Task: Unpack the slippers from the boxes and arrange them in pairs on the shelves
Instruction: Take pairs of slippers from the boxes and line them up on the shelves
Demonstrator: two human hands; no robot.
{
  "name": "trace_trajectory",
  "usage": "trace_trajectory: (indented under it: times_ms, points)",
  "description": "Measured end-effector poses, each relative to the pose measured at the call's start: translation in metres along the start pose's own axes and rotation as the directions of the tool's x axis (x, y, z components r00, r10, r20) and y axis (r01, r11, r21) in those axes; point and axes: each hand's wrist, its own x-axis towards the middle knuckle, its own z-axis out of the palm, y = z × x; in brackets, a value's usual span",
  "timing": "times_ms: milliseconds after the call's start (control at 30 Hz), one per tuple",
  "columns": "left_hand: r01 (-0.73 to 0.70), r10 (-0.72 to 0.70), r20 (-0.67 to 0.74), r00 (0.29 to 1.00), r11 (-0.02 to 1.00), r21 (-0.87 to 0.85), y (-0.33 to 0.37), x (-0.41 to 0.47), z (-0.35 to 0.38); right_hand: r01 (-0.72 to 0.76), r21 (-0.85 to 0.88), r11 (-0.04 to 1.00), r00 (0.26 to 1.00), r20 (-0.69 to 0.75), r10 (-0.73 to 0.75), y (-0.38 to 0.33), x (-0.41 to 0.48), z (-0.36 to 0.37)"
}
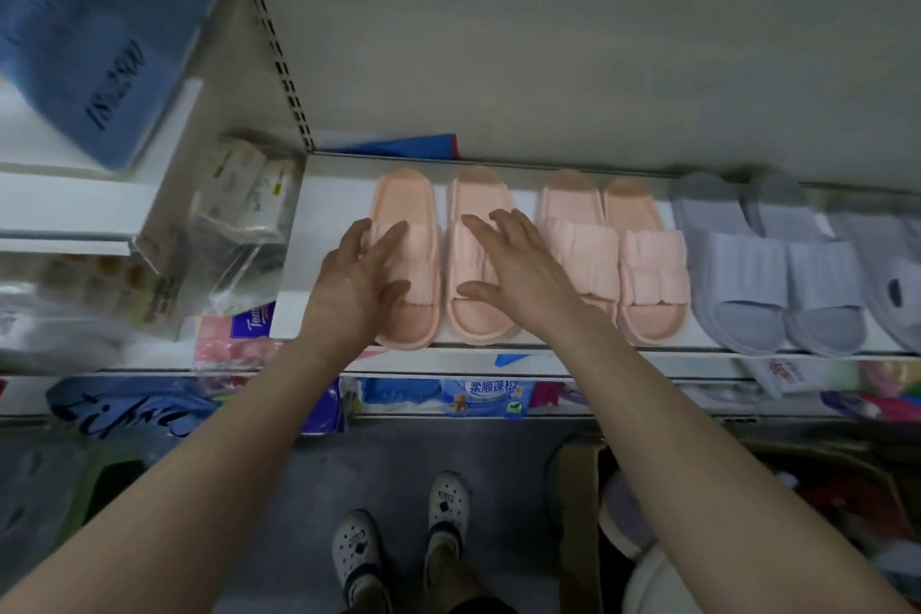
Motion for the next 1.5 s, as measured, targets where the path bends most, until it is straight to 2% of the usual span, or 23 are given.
trace_trajectory:
  times_ms: [233,567,667,733,867,967,1100,1333,1500]
  points:
    - [-0.016,0.016,0.025,1.0,1.0,0.011,0.02,0.012,0.011,0.021,-0.007,1.0,1.0,-0.011,-0.022,0.025,0.0,-0.006]
    - [-0.047,0.045,0.042,0.998,0.997,0.067,0.025,0.009,0.008,0.021,-0.097,0.995,0.999,0.05,-0.016,0.02,-0.006,-0.013]
    - [-0.129,0.129,0.004,0.992,0.988,0.085,0.028,0.002,-0.001,0.024,-0.156,0.987,1.0,0.023,-0.021,0.015,-0.022,-0.018]
    - [-0.237,0.239,-0.015,0.971,0.968,0.08,0.029,-0.008,-0.01,0.025,-0.182,0.983,0.999,-0.018,-0.029,0.011,-0.044,-0.021]
    - [-0.487,0.495,-0.029,0.868,0.863,0.135,0.036,-0.041,-0.022,-0.01,-0.222,0.975,0.991,-0.132,-0.02,-0.002,-0.109,-0.019]
    - [-0.612,0.615,0.004,0.788,0.784,0.109,0.048,-0.072,-0.023,-0.066,-0.215,0.974,0.96,-0.28,0.003,-0.01,-0.167,-0.004]
    - [-0.764,0.76,0.073,0.645,0.645,0.031,0.069,-0.116,-0.005,-0.193,-0.22,0.956,0.916,-0.391,0.094,-0.02,-0.257,0.016]
    - [-0.895,0.893,0.203,0.401,0.429,-0.121,0.133,-0.191,0.045,-0.461,-0.134,0.877,0.835,-0.4,0.378,-0.022,-0.409,0.066]
    - [-0.926,0.941,0.237,0.24,0.295,-0.233,0.21,-0.249,0.095,-0.611,-0.04,0.791,0.734,-0.402,0.547,-0.004,-0.514,0.094]
